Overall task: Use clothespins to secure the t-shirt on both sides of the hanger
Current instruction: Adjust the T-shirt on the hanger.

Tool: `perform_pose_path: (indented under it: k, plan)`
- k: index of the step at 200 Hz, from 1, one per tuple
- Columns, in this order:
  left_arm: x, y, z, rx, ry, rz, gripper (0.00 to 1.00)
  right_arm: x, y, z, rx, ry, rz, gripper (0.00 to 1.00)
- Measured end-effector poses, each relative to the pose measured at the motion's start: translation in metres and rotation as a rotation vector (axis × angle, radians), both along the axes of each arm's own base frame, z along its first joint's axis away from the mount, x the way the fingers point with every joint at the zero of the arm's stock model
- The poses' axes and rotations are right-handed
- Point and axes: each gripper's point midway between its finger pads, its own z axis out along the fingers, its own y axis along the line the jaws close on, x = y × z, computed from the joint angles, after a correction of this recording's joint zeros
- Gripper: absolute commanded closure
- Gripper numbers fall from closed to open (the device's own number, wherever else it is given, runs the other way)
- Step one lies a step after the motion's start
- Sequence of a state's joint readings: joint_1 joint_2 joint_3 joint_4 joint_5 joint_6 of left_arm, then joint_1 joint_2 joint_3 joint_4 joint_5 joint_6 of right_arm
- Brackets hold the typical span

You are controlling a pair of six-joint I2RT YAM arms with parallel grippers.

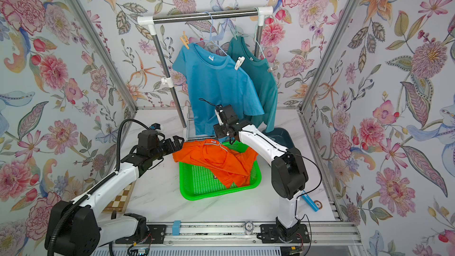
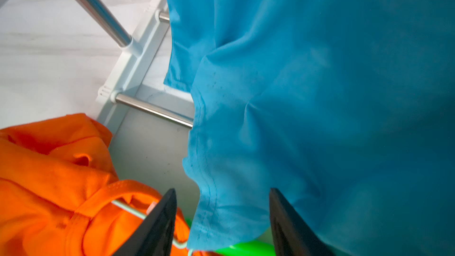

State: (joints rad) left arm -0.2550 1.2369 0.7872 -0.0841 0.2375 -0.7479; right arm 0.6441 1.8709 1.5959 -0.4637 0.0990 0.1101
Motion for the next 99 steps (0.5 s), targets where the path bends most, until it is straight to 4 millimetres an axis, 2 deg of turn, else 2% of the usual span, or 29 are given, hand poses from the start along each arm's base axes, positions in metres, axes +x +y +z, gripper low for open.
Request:
perform_pose_path:
  k: [22, 41, 70, 86, 99]
  plan:
    - [-0.001, -0.001, -0.002, -0.002, 0.003, -0.003, 0.00, -0.018, 0.003, -0.021, -0.037, 0.048, 0.021, 0.42]
    - [-0.003, -0.002, -0.005, -0.005, 0.011, -0.011, 0.00, -0.026, 0.002, -0.033, -0.056, 0.079, 0.021, 0.51]
    - [-0.003, -0.002, -0.006, -0.008, 0.014, -0.014, 0.00, -0.020, -0.003, -0.037, -0.057, 0.080, -0.003, 0.76]
    - [-0.003, -0.002, -0.006, -0.008, 0.015, -0.014, 0.00, -0.017, -0.006, -0.038, -0.057, 0.078, -0.010, 0.95]
    - [-0.003, -0.002, -0.006, -0.007, 0.015, -0.014, 0.00, -0.015, -0.007, -0.037, -0.050, 0.078, -0.021, 1.00]
